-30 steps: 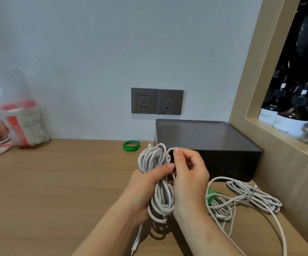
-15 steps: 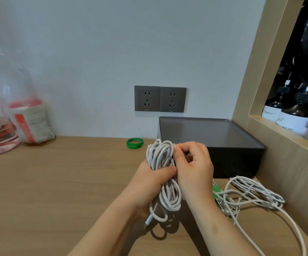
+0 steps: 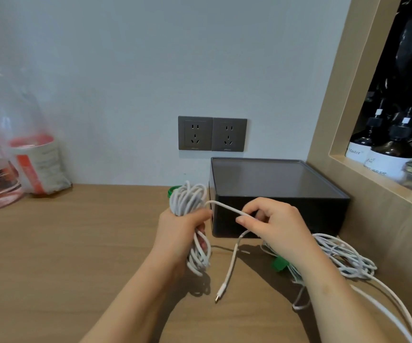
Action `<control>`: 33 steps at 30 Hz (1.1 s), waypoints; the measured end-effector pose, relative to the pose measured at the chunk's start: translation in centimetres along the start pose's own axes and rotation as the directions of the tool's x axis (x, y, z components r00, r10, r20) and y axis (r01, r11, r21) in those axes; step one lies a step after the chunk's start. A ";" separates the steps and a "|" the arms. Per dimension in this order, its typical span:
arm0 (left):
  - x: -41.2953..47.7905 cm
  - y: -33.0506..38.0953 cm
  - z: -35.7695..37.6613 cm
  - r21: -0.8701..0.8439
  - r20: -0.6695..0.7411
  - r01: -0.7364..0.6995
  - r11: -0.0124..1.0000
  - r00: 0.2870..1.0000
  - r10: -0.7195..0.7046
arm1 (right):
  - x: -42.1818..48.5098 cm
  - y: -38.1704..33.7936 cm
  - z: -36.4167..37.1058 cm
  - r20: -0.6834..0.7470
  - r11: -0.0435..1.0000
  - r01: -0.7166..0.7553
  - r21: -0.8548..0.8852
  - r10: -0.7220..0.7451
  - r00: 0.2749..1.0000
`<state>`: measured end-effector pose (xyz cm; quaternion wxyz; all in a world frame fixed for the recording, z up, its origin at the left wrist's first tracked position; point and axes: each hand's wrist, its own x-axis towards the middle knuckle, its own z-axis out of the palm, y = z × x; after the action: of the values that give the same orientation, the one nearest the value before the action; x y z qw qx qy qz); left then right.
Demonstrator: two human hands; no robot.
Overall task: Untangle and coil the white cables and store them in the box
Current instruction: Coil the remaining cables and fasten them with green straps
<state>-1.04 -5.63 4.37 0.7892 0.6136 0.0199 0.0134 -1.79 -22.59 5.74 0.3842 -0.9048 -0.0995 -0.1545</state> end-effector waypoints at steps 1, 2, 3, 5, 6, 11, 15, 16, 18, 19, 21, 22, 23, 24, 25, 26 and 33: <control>0.3 0.1 -0.4 -0.026 -0.021 0.012 1.000 1.000 -0.012 | 0.0 0.1 -0.2 0.021 0.999 -0.032 -0.026 0.032 0.999; 0.5 0.3 -0.7 -0.050 -0.040 0.023 0.998 0.999 -0.025 | 0.1 0.2 -0.4 0.042 0.997 -0.054 -0.062 0.056 0.998; 0.7 0.4 -1.0 -0.082 -0.063 0.034 0.996 0.997 -0.039 | 0.1 0.4 -0.6 0.067 0.992 -0.071 -0.109 0.079 0.995; 1.2 0.7 -1.9 -0.175 -0.128 0.053 0.983 0.989 -0.076 | 0.0 0.8 -1.0 0.090 0.976 -0.126 -0.179 0.143 0.986; 1.5 0.9 -2.4 -0.219 -0.161 0.056 0.974 0.983 -0.093 | 0.0 1.0 -1.3 0.077 0.969 -0.158 -0.189 0.175 0.982; 2.0 1.0 -3.4 -0.302 -0.195 0.069 0.951 0.972 -0.133 | -0.3 1.2 -1.8 0.146 0.985 -0.160 -0.060 0.168 0.975; 1.5 0.5 -2.2 -0.277 -0.146 0.119 0.953 0.976 -0.164 | -0.3 0.2 -0.7 0.246 0.987 -0.095 0.131 0.060 0.967; 1.4 0.5 -2.0 -0.279 -0.143 0.122 0.953 0.976 -0.166 | -0.3 0.0 -0.7 0.234 0.976 -0.099 0.195 0.052 0.971; 1.2 0.5 -1.8 -0.282 -0.132 0.123 0.952 0.977 -0.165 | -0.3 -0.3 -0.7 0.215 0.947 -0.122 0.298 0.058 0.975; 1.1 0.4 -1.6 -0.275 -0.117 0.126 0.953 0.980 -0.163 | -0.3 -0.6 -0.6 0.205 0.936 -0.132 0.328 0.066 0.977; 1.0 0.1 -1.2 -0.243 -0.077 0.133 0.961 0.985 -0.155 | -0.3 -1.1 -0.2 0.134 0.945 -0.105 0.309 0.066 0.989; 0.9 -0.1 -1.0 -0.215 -0.058 0.132 0.968 0.987 -0.148 | -0.3 -1.3 0.2 0.083 0.950 -0.092 0.300 0.070 0.994; 0.8 -0.3 -0.7 -0.187 -0.044 0.126 0.974 0.990 -0.137 | -0.2 -1.5 0.6 0.035 0.944 -0.097 0.316 0.091 0.995; 0.7 -0.5 -0.5 -0.169 -0.036 0.118 0.979 0.991 -0.125 | -0.2 -1.6 0.9 0.004 0.928 -0.128 0.349 0.136 0.991; 0.7 -0.5 -0.2 -0.167 -0.030 0.111 0.980 0.993 -0.117 | -0.1 -1.6 1.1 0.000 0.911 -0.178 0.371 0.191 0.982; 0.6 -0.6 -0.1 -0.177 -0.025 0.108 0.978 0.993 -0.114 | -0.1 -1.7 1.2 0.022 0.893 -0.237 0.384 0.247 0.969; 1.0 -0.6 -0.7 -0.286 0.101 0.258 0.923 0.966 -0.239 | -0.7 -2.1 1.3 0.282 0.896 -0.376 0.235 0.308 0.909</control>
<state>-0.03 -5.08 3.61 0.8678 0.4810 0.0700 -0.1038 -2.78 -20.24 6.05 0.5166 -0.8552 -0.0040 0.0411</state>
